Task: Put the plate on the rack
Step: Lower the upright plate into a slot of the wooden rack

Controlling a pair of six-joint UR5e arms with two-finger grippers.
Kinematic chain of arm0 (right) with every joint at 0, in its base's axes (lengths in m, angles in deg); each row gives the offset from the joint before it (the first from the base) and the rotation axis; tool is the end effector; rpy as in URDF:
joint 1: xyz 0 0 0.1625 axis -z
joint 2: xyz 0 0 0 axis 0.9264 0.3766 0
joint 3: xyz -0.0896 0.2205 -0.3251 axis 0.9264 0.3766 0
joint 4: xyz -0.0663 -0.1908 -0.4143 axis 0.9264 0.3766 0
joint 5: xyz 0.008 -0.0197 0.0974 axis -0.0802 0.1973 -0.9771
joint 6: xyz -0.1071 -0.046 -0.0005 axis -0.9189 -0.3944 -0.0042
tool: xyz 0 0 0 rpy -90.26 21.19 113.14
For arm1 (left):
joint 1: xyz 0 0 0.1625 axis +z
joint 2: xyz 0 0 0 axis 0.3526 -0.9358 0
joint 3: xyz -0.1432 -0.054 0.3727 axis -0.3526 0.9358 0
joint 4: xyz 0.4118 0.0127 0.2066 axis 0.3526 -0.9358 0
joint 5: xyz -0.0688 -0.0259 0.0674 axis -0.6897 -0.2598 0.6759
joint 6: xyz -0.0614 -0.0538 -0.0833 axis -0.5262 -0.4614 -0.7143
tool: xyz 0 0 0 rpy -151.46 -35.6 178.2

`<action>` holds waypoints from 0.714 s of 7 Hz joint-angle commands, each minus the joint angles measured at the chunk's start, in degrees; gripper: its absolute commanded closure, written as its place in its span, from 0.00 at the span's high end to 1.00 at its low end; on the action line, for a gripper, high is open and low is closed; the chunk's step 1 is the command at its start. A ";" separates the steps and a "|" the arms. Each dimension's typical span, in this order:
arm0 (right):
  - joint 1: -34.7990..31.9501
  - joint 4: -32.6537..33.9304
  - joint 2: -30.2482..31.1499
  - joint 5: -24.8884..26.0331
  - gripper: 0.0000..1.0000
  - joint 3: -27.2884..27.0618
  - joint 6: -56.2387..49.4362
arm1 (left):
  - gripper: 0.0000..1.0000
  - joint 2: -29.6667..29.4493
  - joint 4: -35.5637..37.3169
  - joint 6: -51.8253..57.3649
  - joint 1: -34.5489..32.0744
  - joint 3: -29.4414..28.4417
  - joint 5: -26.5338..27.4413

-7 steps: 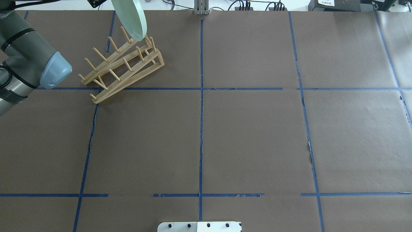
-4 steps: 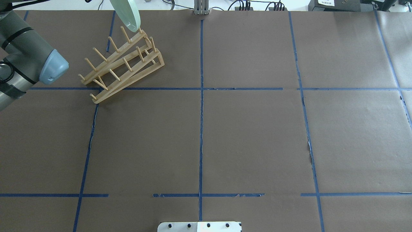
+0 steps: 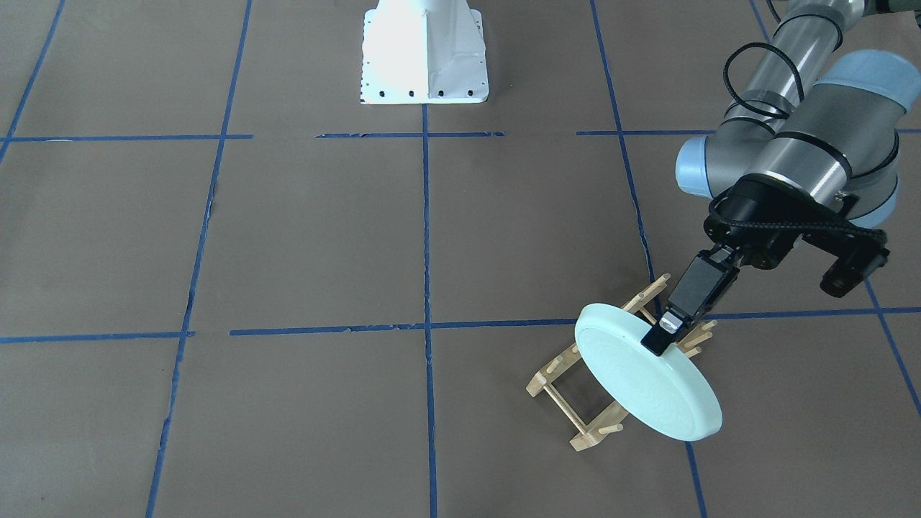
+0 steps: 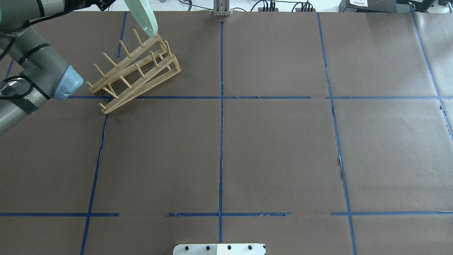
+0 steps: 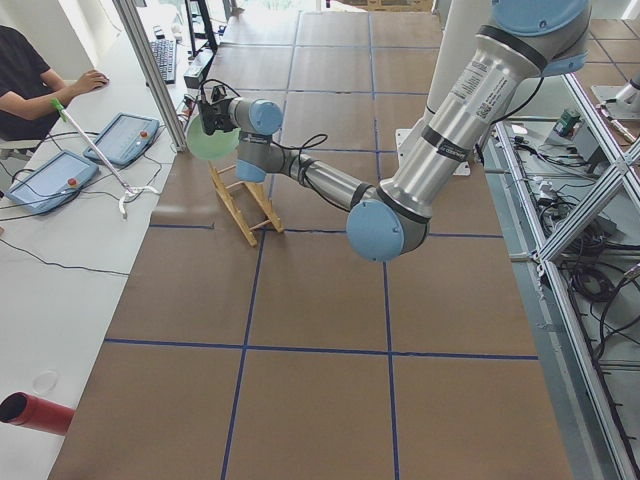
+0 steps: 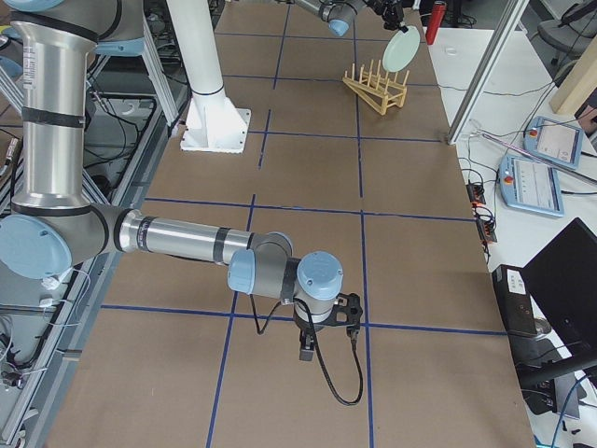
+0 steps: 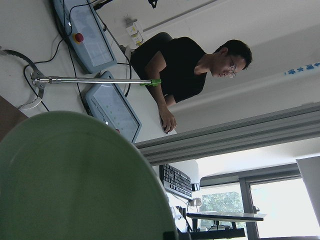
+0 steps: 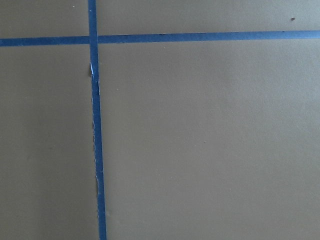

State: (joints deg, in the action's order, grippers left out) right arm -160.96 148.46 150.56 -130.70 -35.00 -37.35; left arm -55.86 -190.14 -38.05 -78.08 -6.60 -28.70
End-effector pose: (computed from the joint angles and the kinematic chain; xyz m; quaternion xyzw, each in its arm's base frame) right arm 0.0813 -0.4776 0.7017 -0.0298 -0.3590 0.0133 0.9328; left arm 0.3016 -0.6658 0.2169 0.1764 0.7542 -0.3116 0.5504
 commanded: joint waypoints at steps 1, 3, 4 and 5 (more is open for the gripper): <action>0.00 0.00 0.00 0.00 1.00 -0.08 0.00 | 0.00 0.30 -0.01 0.03 1.10 -0.63 0.03; 0.00 0.00 0.00 0.00 1.00 0.00 0.00 | 0.00 0.30 -0.01 1.34 2.15 -2.39 0.03; 0.00 0.00 0.00 0.00 1.00 0.00 0.00 | 0.00 0.30 -0.01 1.44 3.03 -2.92 0.20; 0.00 0.00 0.00 0.00 1.00 0.00 0.00 | 0.00 0.30 -0.01 1.44 3.64 -3.36 1.25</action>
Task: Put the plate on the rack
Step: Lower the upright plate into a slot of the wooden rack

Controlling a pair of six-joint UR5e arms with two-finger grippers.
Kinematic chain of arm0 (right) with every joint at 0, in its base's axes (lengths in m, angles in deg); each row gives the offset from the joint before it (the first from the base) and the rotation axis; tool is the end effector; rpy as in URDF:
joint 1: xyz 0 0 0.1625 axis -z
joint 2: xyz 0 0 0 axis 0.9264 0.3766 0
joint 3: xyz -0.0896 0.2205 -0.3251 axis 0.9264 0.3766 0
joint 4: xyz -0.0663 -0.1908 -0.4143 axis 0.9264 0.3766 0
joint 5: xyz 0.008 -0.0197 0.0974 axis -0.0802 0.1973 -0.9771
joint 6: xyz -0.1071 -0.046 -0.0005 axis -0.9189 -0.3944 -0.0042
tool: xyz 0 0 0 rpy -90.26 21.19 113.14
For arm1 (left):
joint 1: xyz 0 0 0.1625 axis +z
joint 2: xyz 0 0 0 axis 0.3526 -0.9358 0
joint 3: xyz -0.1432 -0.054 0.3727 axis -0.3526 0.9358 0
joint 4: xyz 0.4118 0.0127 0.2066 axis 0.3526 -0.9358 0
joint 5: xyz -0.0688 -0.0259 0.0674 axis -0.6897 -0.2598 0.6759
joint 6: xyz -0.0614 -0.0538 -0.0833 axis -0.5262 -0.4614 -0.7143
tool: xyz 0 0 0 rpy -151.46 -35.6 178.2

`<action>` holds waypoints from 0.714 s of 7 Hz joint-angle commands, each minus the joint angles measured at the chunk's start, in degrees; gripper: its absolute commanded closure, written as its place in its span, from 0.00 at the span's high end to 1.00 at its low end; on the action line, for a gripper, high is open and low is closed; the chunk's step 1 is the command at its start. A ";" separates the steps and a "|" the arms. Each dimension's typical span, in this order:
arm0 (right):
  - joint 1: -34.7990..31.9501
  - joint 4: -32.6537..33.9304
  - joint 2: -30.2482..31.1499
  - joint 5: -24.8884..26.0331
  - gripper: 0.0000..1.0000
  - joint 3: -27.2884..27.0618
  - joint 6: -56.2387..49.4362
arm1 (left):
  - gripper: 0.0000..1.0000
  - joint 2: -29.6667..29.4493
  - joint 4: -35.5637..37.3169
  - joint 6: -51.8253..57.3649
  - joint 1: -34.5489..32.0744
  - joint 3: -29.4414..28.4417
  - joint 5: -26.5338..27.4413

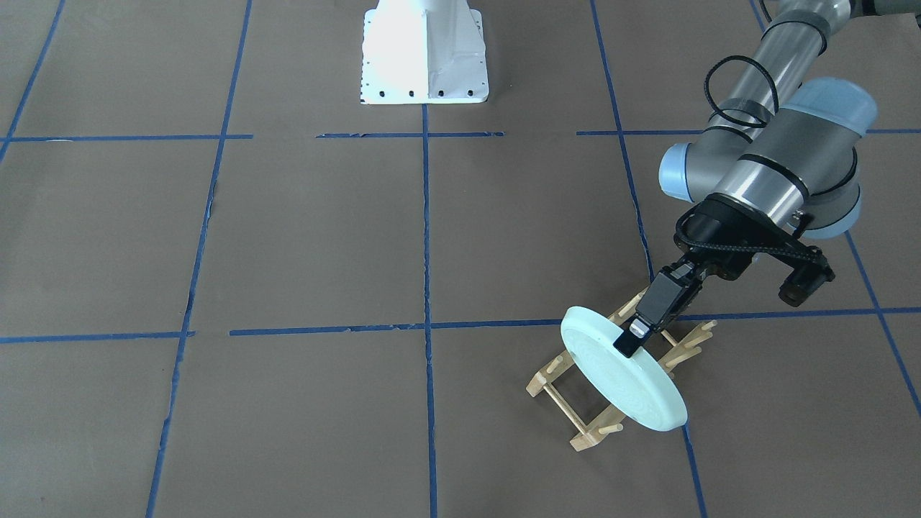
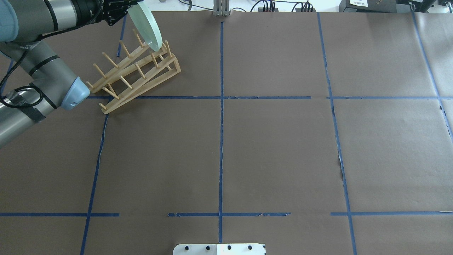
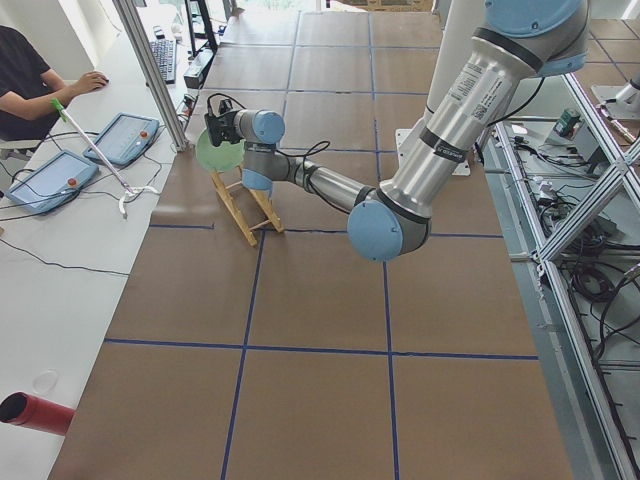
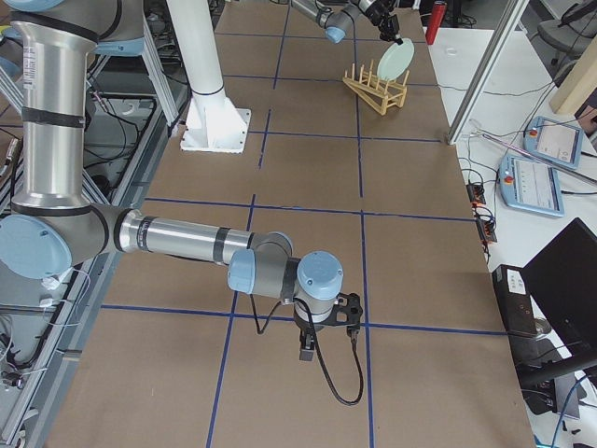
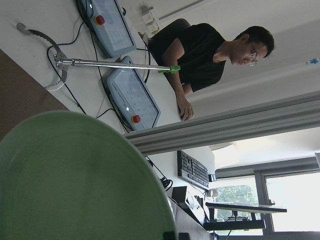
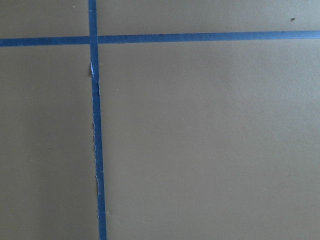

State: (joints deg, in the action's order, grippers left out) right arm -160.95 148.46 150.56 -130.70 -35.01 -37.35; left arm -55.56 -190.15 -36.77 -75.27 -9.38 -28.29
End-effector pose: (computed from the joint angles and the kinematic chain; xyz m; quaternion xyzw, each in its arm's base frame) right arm 0.0812 -0.4776 0.7016 -0.0297 -0.3589 0.0132 0.9328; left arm 0.3406 -0.6611 0.2453 0.1609 0.7408 -0.3080 0.5749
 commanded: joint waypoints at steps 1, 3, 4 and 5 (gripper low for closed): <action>0.00 0.00 0.00 0.00 1.00 -0.07 0.00 | 0.00 0.00 0.00 0.76 0.92 -0.93 0.85; 0.00 0.00 0.00 0.00 1.00 0.01 0.00 | 0.00 0.00 0.00 2.79 0.92 -1.72 0.85; 0.00 0.00 0.00 0.00 1.00 0.01 0.00 | 0.00 0.00 0.09 2.88 1.01 -1.81 0.93; 0.00 0.00 0.00 0.00 1.00 0.01 0.00 | 0.00 0.00 0.09 2.88 1.18 -1.98 0.93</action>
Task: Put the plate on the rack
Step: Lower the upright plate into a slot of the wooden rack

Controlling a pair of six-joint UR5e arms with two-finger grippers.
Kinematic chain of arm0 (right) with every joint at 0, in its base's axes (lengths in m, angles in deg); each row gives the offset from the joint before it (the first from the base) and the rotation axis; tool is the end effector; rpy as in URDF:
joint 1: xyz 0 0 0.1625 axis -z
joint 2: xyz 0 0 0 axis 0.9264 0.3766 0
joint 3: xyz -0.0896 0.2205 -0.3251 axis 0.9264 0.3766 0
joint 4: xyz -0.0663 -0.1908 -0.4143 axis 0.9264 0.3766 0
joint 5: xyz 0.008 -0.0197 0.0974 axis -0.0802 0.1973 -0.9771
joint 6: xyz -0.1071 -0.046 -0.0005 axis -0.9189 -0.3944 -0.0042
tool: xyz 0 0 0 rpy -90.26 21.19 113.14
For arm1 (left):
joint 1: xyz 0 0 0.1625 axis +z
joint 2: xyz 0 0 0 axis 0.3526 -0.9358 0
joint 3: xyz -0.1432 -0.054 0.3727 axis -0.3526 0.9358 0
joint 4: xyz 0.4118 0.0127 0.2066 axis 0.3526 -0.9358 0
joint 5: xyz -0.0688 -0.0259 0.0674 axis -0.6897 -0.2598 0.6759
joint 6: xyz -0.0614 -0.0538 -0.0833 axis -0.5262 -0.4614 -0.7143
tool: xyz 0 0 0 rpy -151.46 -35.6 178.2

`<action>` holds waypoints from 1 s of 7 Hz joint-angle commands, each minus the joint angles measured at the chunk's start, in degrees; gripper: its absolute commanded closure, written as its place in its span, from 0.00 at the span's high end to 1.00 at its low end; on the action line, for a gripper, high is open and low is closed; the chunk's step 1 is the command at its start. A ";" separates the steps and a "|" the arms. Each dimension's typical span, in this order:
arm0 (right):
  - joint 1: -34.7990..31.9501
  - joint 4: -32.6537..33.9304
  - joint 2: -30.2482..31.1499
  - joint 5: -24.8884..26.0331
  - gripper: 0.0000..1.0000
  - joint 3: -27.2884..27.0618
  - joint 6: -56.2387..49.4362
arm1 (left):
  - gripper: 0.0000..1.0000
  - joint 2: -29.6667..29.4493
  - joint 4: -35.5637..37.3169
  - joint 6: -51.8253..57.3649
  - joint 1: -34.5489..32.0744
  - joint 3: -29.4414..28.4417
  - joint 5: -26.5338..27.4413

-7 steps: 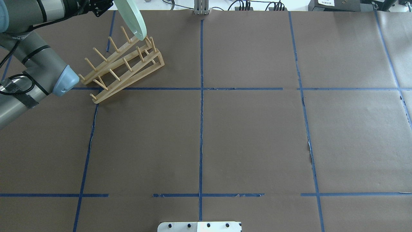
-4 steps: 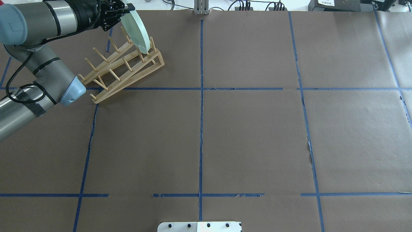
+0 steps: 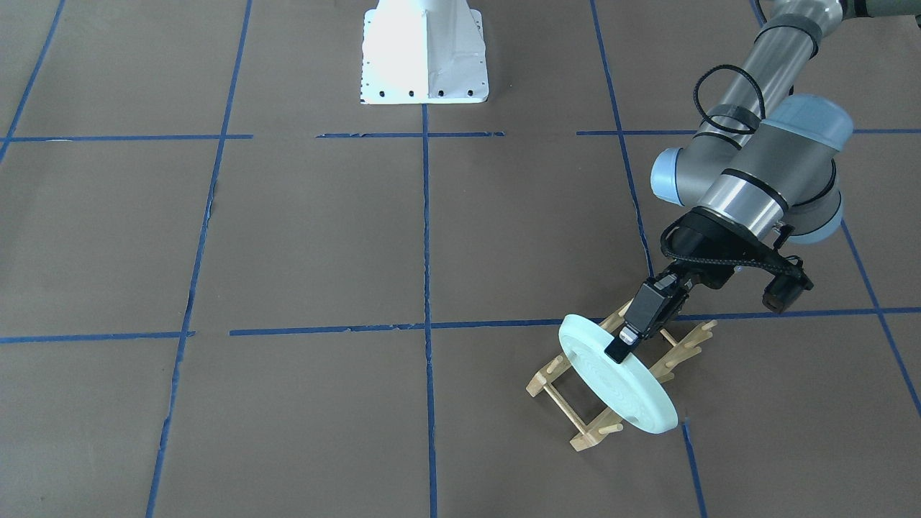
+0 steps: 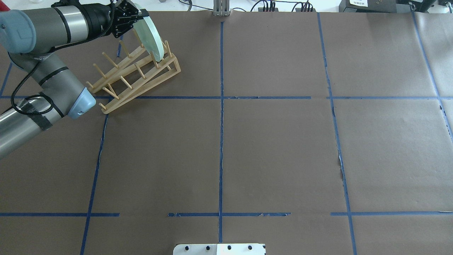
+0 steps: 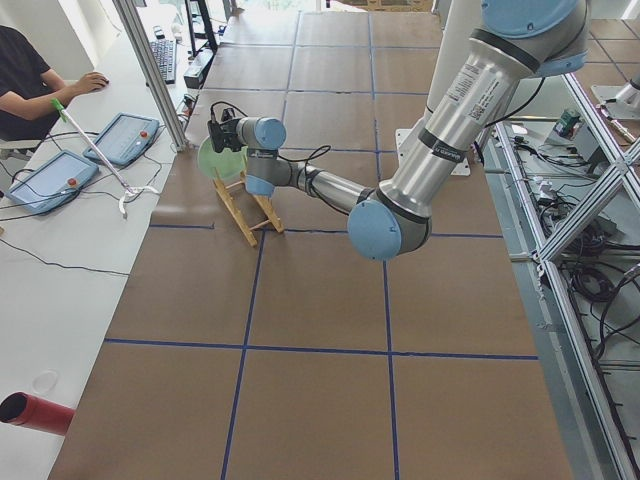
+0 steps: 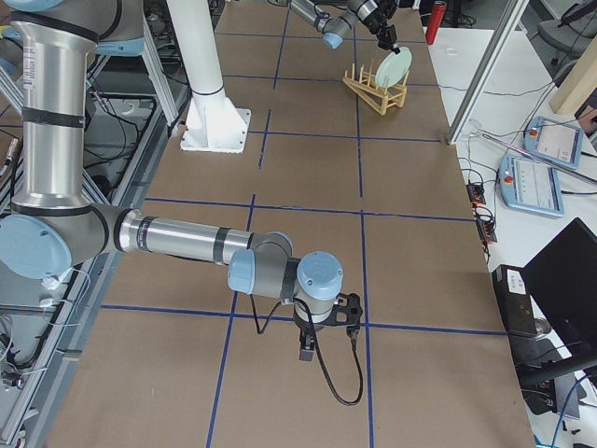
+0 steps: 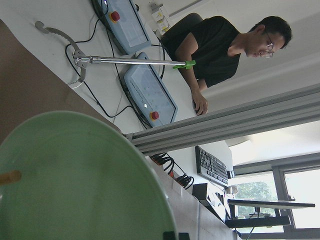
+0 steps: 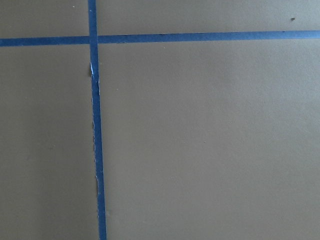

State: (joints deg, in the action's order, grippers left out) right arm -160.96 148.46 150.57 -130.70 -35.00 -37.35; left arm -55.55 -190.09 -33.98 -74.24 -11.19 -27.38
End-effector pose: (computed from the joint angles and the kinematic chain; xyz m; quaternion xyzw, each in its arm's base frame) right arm 0.0813 -0.4775 0.7018 -0.0299 -0.3590 0.0133 0.9328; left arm 0.3559 -0.6627 0.2619 0.1725 0.7276 -0.3019 0.5914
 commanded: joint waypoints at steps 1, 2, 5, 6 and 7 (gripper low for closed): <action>0.00 0.00 0.00 0.00 1.00 0.00 0.00 | 0.19 0.00 0.11 0.09 0.16 -0.27 0.03; 0.00 0.00 0.00 0.00 1.00 0.00 0.00 | 0.99 0.00 0.38 0.27 0.25 -0.27 0.12; 0.00 0.00 0.00 0.00 1.00 0.00 0.00 | 1.00 -0.35 8.25 3.59 -1.32 2.00 -2.32; 0.00 0.00 0.00 0.00 1.00 0.00 0.00 | 1.00 -0.09 15.16 7.44 -4.90 4.11 -10.17; 0.00 0.00 0.00 0.00 1.00 -0.08 0.00 | 1.00 0.00 25.24 15.65 -8.85 6.48 -18.95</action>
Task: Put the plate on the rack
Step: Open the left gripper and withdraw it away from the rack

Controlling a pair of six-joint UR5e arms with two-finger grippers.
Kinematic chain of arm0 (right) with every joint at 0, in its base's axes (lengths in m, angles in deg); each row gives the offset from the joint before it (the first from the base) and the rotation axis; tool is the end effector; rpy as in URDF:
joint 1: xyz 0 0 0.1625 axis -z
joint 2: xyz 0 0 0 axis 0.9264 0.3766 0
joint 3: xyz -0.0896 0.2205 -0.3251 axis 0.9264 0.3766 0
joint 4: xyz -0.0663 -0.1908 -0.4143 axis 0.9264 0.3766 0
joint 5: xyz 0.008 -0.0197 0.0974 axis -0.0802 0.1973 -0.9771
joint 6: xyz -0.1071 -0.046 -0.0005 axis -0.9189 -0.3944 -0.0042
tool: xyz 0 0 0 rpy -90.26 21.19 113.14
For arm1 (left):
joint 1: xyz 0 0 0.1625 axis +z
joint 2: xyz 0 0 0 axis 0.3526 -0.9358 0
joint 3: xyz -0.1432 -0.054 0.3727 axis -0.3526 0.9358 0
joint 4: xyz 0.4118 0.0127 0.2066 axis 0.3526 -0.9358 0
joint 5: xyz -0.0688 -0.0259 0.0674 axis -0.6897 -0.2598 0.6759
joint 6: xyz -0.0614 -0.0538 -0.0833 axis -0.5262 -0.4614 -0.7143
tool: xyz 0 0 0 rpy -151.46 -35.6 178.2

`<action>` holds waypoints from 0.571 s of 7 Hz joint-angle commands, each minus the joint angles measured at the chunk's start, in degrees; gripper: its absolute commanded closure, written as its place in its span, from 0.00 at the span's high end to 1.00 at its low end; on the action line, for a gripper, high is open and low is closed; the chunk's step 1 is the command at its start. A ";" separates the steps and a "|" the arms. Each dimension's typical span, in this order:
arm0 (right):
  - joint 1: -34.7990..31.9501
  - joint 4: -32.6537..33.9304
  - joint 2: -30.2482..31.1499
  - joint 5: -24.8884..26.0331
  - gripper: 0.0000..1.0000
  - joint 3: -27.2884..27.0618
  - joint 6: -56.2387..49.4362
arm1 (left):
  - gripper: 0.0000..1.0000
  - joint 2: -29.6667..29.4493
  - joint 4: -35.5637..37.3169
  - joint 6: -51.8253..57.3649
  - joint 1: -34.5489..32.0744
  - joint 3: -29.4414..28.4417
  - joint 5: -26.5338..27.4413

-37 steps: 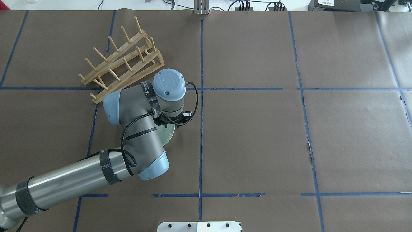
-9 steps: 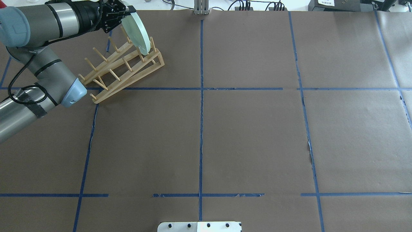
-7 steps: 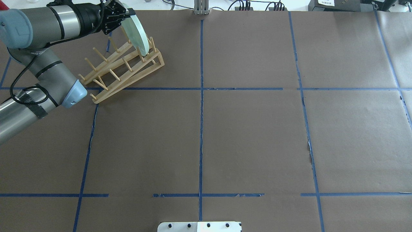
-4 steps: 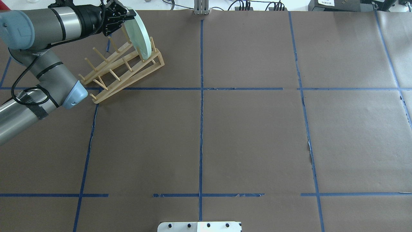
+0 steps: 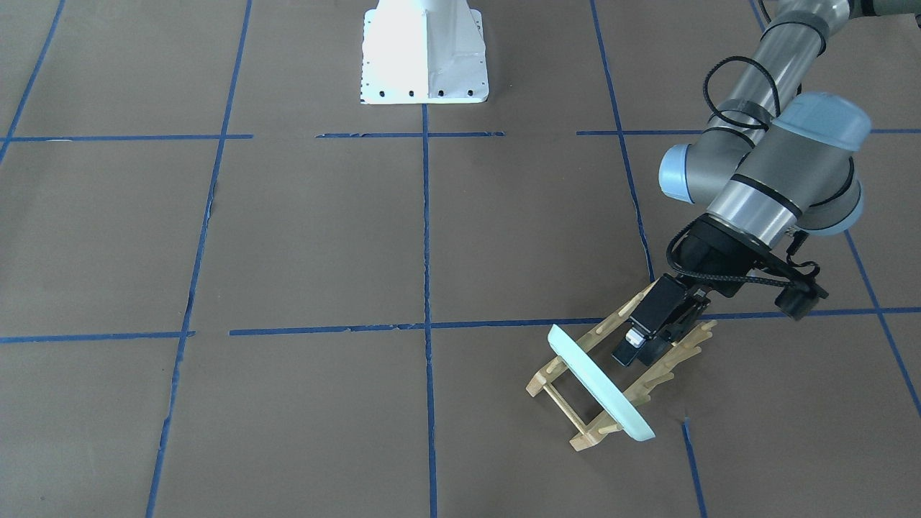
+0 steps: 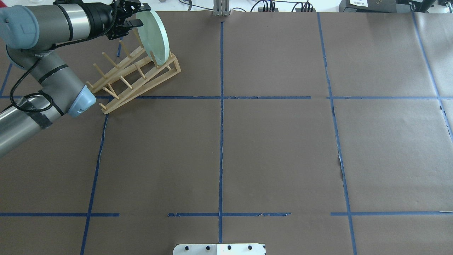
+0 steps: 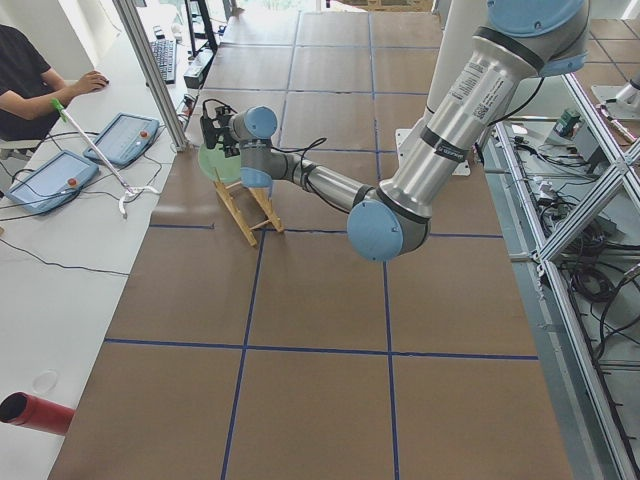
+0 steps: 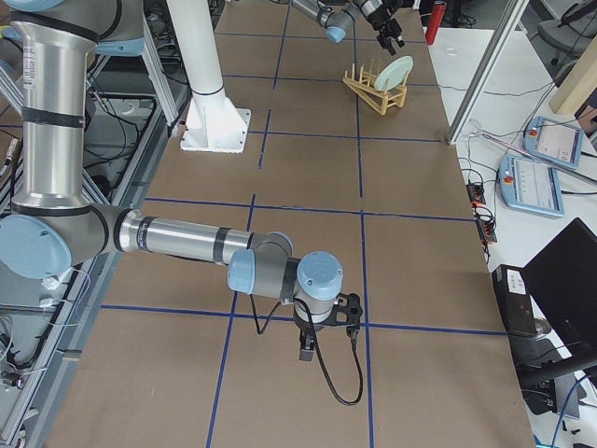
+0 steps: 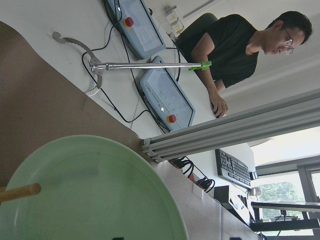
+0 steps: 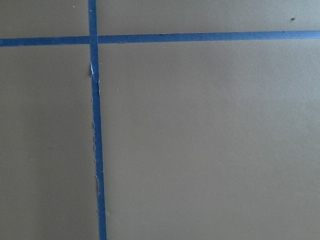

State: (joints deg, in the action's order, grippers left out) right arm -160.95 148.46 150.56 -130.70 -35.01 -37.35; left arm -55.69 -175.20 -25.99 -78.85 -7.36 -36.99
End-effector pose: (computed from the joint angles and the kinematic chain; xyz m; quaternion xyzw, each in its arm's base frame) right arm 0.0812 -0.4776 0.7016 -0.0297 -0.3589 0.0132 0.9328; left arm 0.3198 -0.6833 0.2530 0.1574 0.6659 -0.2747 0.6755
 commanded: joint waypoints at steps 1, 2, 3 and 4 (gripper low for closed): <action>0.00 0.00 0.00 0.00 1.00 -0.07 0.00 | 1.00 4.06 19.41 17.15 -7.25 8.41 -13.18; 0.00 0.00 0.00 0.00 1.00 0.02 0.00 | 1.00 11.23 27.86 30.38 -8.41 15.95 -13.39; 0.00 0.00 0.00 0.00 1.00 -0.07 0.00 | 1.00 16.78 32.73 41.22 -10.77 18.81 -13.48; 0.00 0.00 0.00 0.00 1.00 0.02 0.00 | 1.00 22.76 34.26 52.72 -13.58 19.10 -13.57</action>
State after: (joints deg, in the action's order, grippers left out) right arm -160.96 148.46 150.57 -130.70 -35.04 -37.35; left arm -40.08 -145.00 12.84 -89.30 9.57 -50.19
